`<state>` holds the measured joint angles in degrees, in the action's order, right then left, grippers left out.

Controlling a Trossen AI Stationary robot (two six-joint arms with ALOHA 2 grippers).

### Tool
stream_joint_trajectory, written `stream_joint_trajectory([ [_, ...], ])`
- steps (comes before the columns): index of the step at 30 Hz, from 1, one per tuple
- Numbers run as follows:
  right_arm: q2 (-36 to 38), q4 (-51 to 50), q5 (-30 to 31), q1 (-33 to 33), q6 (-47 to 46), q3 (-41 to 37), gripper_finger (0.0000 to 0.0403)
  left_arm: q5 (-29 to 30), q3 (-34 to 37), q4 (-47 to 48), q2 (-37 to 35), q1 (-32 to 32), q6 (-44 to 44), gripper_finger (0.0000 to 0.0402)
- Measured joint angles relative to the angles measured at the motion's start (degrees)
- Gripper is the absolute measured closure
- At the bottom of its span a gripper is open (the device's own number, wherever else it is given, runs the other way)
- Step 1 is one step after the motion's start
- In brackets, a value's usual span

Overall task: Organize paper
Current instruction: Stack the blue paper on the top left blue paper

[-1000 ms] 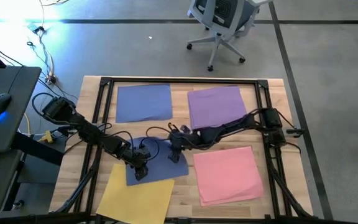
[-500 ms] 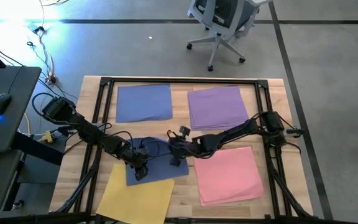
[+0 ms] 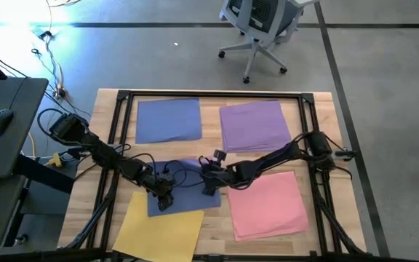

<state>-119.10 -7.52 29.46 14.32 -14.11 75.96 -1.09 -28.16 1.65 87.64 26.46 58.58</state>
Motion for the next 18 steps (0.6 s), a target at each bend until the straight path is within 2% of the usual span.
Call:
stream_joint_trajectory([
  [4, -0.62, 1.88, -1.26, -0.01, -1.64, 0.0, 0.0318, -0.14, 0.0, 0.02, 0.0, 0.0, -0.01, 0.0401],
  [10, -0.51, 1.89, -1.81, -0.01, -3.99, 0.07, 0.0395, 0.92, -1.76, 4.35, -2.74, -0.02, -0.16, 0.0401],
  [13, -0.47, -0.56, -2.06, -0.06, -7.96, 1.05, 0.04, 2.42, -5.07, 13.83, -5.93, -0.02, -0.62, 0.0401],
  [18, -0.44, -9.27, -2.18, -0.53, -10.94, 7.58, 0.0403, 2.88, -15.88, 30.4, -13.98, -0.26, -2.71, 0.0401],
])
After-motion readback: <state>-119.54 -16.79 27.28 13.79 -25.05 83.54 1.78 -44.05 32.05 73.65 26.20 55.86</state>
